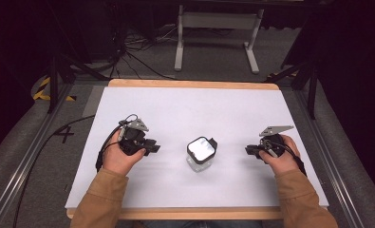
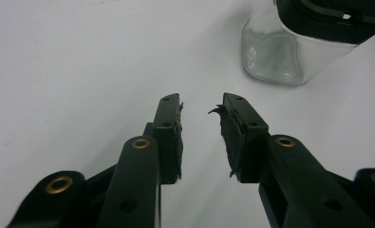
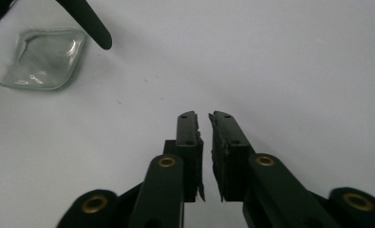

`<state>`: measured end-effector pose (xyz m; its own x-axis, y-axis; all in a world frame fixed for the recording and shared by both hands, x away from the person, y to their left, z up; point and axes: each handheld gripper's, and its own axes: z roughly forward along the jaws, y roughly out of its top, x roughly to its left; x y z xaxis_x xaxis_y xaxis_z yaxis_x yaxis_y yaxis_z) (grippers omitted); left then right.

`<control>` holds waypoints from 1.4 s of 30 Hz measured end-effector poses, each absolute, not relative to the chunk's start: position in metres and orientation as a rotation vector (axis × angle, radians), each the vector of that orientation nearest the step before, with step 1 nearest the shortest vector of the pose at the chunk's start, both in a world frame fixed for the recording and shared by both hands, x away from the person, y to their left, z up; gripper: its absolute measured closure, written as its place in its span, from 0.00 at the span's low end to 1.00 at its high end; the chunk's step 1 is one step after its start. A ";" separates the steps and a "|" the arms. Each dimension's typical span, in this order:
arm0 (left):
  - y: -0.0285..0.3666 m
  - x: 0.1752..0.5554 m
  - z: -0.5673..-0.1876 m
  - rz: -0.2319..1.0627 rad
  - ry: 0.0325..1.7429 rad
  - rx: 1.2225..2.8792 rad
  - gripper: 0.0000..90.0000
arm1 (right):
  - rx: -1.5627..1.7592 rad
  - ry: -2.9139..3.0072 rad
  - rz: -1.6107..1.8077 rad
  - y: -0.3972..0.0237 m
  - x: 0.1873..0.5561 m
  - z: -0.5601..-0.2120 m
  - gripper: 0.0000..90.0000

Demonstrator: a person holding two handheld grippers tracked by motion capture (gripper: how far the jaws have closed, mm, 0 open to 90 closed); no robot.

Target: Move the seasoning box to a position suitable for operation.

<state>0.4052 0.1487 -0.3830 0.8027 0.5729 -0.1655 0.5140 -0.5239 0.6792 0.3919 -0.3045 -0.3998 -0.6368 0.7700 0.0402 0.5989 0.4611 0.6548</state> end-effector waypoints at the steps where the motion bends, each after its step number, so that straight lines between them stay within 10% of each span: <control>1: 0.149 0.405 -0.383 0.100 0.797 2.232 0.78 | 1.168 2.445 0.950 -0.305 0.392 -0.400 0.85; 10: 0.130 0.409 -0.378 0.070 0.733 2.195 0.91 | 1.158 2.414 1.004 -0.307 0.385 -0.398 0.64; 42: 0.056 0.433 -0.411 0.024 0.613 2.236 0.99 | 1.154 2.385 1.076 -0.317 0.370 -0.392 0.63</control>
<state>0.4334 0.0565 -0.4109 0.8824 0.4360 -0.1769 0.4207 -0.5627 0.7116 0.3704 -0.3165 -0.3917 -0.6413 0.7644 0.0659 0.5553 0.4032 0.7274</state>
